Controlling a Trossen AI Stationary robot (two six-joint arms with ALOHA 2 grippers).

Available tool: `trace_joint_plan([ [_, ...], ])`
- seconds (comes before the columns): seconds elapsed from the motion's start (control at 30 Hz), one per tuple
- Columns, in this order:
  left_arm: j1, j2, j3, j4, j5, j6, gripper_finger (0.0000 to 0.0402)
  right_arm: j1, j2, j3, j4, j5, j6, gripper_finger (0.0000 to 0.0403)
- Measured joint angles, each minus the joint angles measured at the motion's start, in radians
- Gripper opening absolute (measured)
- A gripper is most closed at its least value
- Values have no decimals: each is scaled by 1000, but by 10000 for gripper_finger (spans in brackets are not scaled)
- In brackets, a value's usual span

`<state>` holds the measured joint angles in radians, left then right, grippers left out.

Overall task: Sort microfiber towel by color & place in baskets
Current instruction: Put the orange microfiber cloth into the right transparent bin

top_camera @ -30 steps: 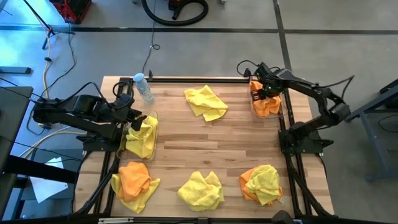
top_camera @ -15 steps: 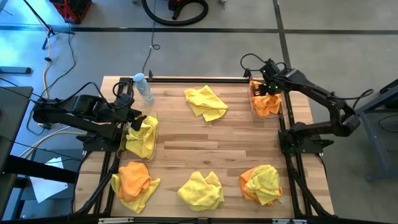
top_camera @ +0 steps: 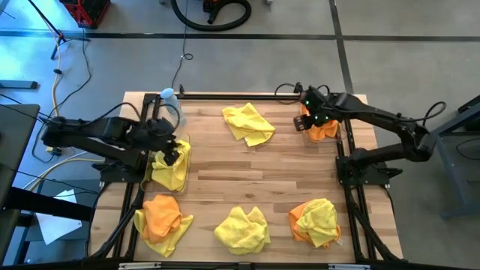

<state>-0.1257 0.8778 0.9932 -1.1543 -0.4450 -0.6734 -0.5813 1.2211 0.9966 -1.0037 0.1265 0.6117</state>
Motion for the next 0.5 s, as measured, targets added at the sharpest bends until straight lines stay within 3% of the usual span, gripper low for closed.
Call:
trace_joint_plan([
  [0.33,0,105,0,1,-2,38,163,269,-13,0,-1,4,281,177],
  [0.5,1,125,0,1,5,-54,163,435,-13,0,-1,62,435,177],
])
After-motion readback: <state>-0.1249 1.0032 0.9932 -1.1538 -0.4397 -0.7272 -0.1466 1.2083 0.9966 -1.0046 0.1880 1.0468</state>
